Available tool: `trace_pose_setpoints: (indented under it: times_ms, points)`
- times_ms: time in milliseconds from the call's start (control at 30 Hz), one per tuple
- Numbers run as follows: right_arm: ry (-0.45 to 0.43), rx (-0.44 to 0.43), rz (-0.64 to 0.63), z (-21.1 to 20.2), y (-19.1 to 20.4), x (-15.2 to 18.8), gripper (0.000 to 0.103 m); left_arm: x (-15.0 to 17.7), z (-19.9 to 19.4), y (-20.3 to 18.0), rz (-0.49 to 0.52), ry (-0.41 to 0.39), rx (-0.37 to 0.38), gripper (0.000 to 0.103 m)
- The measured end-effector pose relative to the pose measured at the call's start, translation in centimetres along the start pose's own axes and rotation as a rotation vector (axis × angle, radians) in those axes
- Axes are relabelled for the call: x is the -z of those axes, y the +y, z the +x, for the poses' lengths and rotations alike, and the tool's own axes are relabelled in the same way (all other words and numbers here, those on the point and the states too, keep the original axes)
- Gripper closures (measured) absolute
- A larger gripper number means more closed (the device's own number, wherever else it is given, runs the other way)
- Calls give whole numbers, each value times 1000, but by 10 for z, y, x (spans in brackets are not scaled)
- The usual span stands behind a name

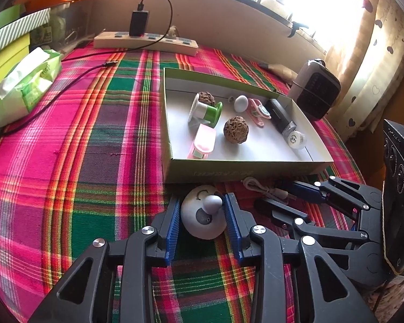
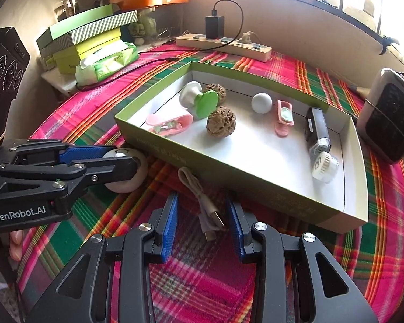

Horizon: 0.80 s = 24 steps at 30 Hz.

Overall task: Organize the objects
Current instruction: 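Close left tool on white round toy while right tool closes on white cable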

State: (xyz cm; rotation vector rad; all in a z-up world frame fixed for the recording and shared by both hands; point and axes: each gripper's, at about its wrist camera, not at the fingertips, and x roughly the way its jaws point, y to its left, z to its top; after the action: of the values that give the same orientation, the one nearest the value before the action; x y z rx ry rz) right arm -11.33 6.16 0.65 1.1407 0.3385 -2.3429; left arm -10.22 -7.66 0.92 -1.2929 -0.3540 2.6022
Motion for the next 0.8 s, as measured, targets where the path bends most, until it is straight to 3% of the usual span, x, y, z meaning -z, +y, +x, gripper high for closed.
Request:
trace_pose_setpoints:
  times_ms: [267,433,800]
  points:
    - [-16,4,5,0,0,1,67,0,1,-2,7,-3,-1,70]
    - [-20,9,12,-2,0,2,83,0,1,-2,11,-7,-2,71]
    - [-21,2,31,-3,1,4,88,-1,-2,-4,28,-30,-13,75]
